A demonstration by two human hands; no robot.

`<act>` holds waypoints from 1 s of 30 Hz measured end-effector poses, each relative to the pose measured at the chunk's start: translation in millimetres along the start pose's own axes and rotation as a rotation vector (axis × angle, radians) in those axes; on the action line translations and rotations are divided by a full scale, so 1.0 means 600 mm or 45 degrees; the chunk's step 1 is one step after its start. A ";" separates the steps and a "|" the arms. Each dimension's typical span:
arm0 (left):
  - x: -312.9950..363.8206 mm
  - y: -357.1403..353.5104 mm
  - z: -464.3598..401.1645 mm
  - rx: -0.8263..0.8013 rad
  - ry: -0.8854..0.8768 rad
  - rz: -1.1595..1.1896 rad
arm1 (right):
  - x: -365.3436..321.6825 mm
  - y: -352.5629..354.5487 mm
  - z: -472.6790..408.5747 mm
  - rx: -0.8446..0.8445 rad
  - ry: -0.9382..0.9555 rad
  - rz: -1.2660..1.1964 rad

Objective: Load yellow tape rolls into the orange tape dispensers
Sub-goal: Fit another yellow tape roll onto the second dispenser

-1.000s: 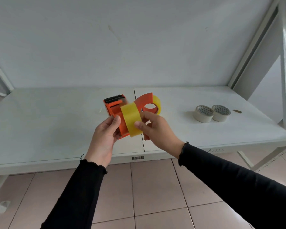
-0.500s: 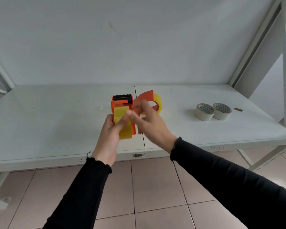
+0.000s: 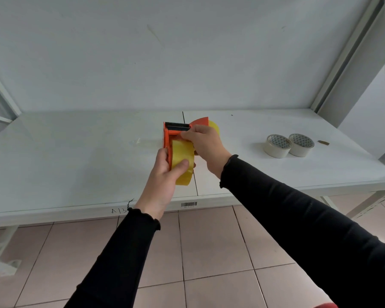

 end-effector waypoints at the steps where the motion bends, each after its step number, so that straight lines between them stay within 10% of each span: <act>1: -0.002 0.000 0.000 0.010 -0.008 -0.011 | 0.010 -0.004 0.002 -0.031 -0.084 -0.127; 8: 0.003 -0.002 0.000 0.006 -0.061 -0.021 | 0.034 -0.005 -0.001 -0.024 -0.286 -0.407; 13: 0.007 -0.009 -0.003 -0.080 -0.025 -0.007 | -0.036 0.042 -0.028 0.361 0.413 0.531; 30: 0.007 -0.001 -0.003 0.007 -0.081 -0.271 | -0.066 0.025 -0.094 -0.161 0.291 0.103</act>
Point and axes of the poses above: each hand's wrist, its own z-axis away from the middle knuckle, its own y-axis out of the back of the hand, x = y × z, the point moved 8 cm from there along -z, towards the middle knuckle, and after that the axes turned 5 degrees about z, right-handed, at the moved point
